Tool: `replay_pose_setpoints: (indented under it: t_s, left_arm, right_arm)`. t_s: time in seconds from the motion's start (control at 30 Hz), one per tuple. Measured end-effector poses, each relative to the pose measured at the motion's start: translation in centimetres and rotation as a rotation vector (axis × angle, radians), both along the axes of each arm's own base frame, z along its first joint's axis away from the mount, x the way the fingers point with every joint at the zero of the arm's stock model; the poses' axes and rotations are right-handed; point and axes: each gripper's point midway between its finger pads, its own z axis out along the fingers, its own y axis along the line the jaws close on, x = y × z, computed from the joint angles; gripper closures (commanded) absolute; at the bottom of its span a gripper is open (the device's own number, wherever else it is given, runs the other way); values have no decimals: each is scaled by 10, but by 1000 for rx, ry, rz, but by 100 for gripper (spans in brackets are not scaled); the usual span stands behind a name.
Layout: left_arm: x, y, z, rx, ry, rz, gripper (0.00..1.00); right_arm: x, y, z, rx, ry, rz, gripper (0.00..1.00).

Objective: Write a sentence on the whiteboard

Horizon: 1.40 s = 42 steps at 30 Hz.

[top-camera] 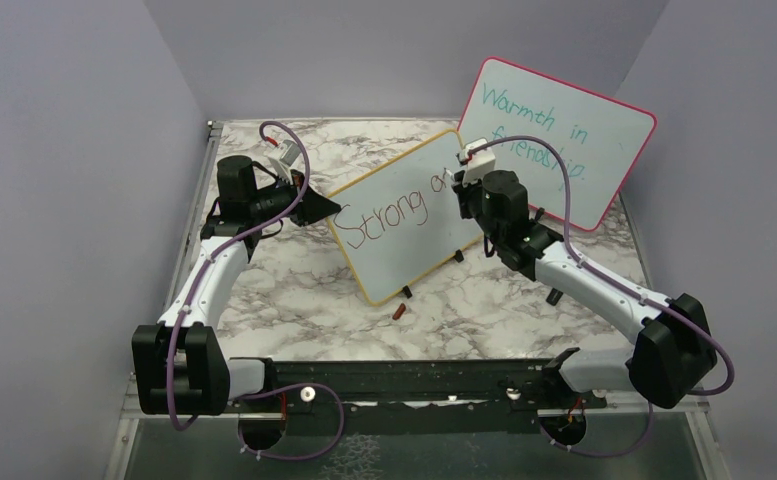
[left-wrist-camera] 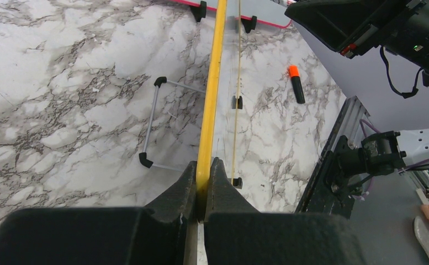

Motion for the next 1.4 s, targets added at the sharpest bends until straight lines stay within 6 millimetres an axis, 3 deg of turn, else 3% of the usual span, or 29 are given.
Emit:
replay_pose_setpoints:
  t_s: [0.6,1.4]
  left_arm:
    - [0,0,0,0,0,0,100]
    - [0,0,0,0,0,1,100]
  right_arm:
    - [-13,-6,-20,-2,63,-4,99]
    - [-15,-10,-25,-4,81,-21,99]
